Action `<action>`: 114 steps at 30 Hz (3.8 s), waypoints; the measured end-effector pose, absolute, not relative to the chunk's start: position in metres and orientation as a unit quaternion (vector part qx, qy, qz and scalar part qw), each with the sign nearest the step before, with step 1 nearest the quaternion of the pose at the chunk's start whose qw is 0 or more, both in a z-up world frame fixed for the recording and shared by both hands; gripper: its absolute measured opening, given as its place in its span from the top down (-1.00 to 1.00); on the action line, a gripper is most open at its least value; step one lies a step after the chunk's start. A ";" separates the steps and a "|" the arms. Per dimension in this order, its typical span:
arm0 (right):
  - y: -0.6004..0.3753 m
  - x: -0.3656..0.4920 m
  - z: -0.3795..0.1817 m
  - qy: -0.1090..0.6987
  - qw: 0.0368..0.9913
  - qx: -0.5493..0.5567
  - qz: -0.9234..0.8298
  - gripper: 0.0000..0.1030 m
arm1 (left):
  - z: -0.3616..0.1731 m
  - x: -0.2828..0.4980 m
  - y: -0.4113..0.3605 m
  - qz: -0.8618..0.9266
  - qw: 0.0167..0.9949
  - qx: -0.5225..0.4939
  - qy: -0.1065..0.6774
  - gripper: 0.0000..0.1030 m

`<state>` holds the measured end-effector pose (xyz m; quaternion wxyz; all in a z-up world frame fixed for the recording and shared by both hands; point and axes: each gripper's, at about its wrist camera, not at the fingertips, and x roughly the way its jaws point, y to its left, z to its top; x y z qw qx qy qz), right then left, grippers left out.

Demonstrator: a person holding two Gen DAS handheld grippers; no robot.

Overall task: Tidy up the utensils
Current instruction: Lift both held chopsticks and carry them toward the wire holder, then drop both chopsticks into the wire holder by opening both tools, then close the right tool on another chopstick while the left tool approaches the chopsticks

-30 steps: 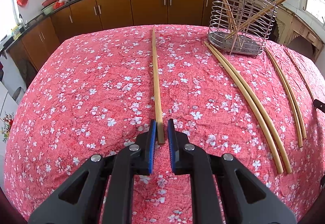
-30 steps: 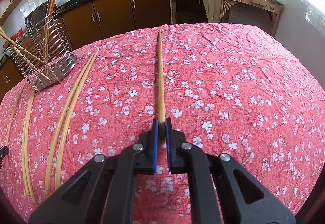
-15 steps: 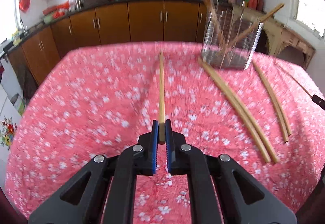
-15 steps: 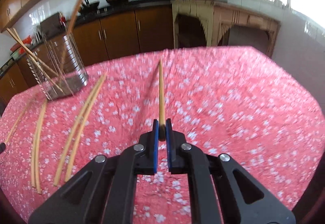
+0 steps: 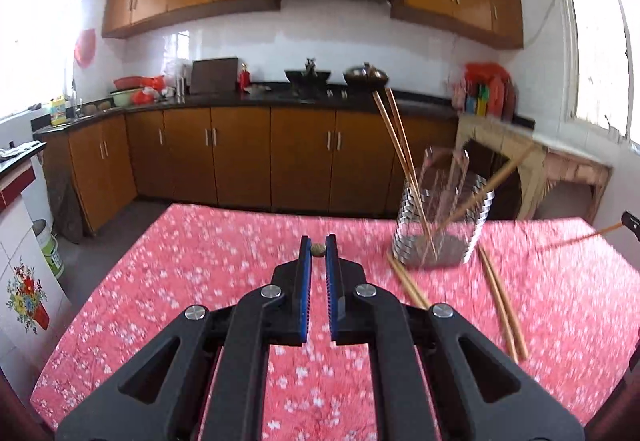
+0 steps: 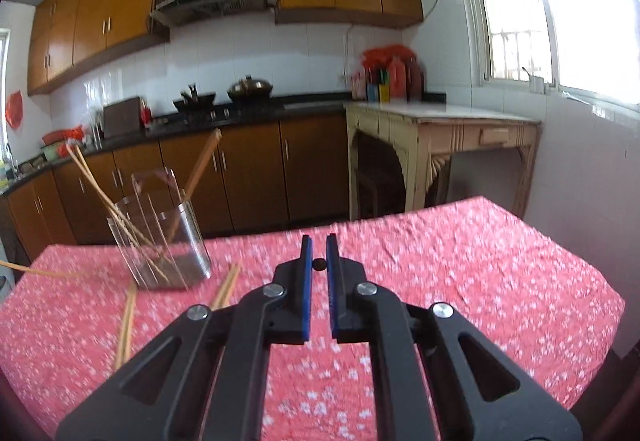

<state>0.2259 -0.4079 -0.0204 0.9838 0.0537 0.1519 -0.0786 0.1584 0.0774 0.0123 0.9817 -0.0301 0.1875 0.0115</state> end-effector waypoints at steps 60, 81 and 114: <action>-0.315 0.403 0.094 0.030 0.987 0.131 0.085 0.85 | 0.107 0.312 -0.014 -0.002 0.991 -0.108 0.076 0.87; -0.365 0.307 -0.002 0.224 0.970 0.097 0.004 -0.30 | 0.072 0.214 0.035 0.028 0.984 -0.082 0.158 -0.87; -0.366 0.283 -0.159 0.416 0.900 0.110 -0.068 0.85 | -0.097 0.164 -0.029 -0.039 0.923 0.002 0.382 -0.40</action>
